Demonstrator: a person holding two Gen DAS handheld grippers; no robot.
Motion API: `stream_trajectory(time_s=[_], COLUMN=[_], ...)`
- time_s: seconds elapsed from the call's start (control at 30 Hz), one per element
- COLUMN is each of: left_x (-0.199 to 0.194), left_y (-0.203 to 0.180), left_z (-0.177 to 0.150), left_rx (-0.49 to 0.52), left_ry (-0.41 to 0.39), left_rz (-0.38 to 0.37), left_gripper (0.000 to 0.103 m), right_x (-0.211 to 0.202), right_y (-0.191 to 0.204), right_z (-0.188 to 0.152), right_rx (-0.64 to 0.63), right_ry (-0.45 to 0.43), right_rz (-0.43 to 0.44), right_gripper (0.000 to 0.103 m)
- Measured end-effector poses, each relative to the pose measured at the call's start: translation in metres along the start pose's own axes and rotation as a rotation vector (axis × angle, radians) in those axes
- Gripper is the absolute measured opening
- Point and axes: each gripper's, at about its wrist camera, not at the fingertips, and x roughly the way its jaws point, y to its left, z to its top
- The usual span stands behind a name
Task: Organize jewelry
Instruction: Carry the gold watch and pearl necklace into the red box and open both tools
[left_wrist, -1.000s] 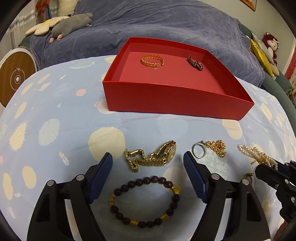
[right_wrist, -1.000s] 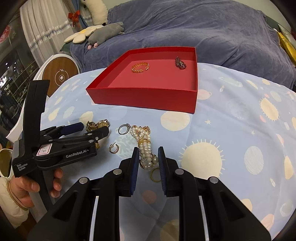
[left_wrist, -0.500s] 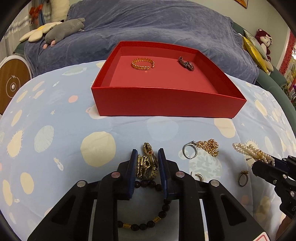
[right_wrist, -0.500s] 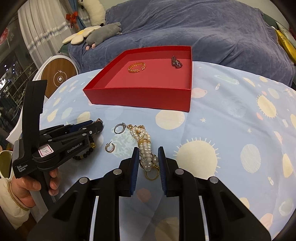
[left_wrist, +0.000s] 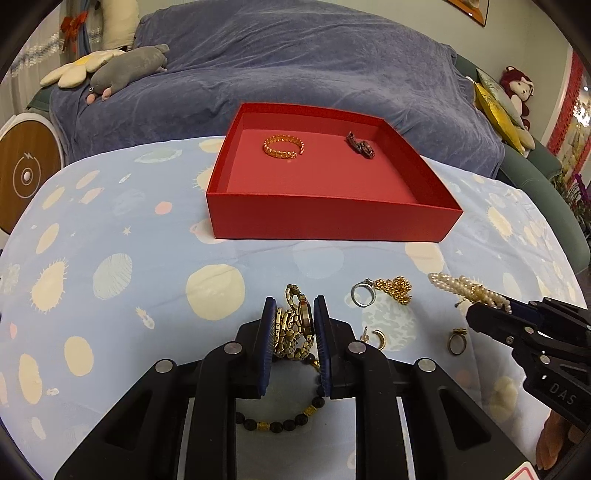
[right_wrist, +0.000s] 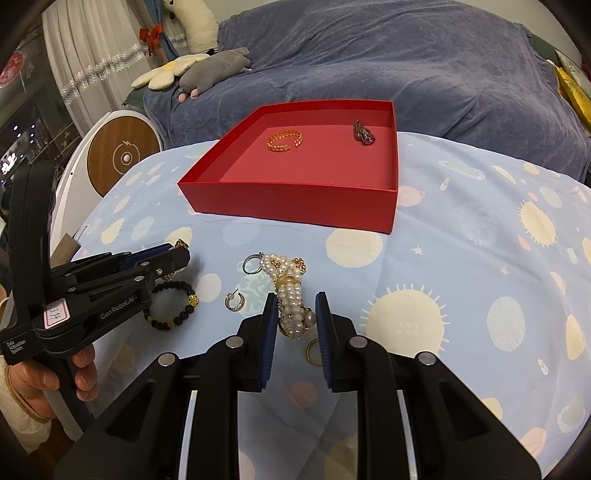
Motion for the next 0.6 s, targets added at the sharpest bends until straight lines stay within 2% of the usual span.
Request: stream_trajectory(time_s=[0.2, 0.37, 0.5, 0.6], left_x=[-0.029, -0.041, -0.04, -0.034], left_y=[0.004, 0.01, 0.012, 0.009], left_z=[0.015, 0.032, 0.058, 0.086], left_rx=[-0.016, -0.048, -0.065, -0.039], left_ry=[-0.055, -0.07, -0.076, -0.096], left_rz=[-0.035, -0.051, -0.064, -0.052], left_gripper=[0.018, 0.018, 0.018, 0.018], right_x=[-0.009, -0.016, -0.025, -0.017], right_y=[-0.001, -0.002, -0.005, -0.007], right_z=[0.014, 0.03, 0.061, 0.092], right_rx=[0.012, 0.021, 0.015, -0.004], right_ry=[-0.043, -0.071, -0.113, -0.144], right_rz=[-0.002, 0.004, 0.012, -0.001], right_gripper=[0.02, 0.02, 0.02, 0.02])
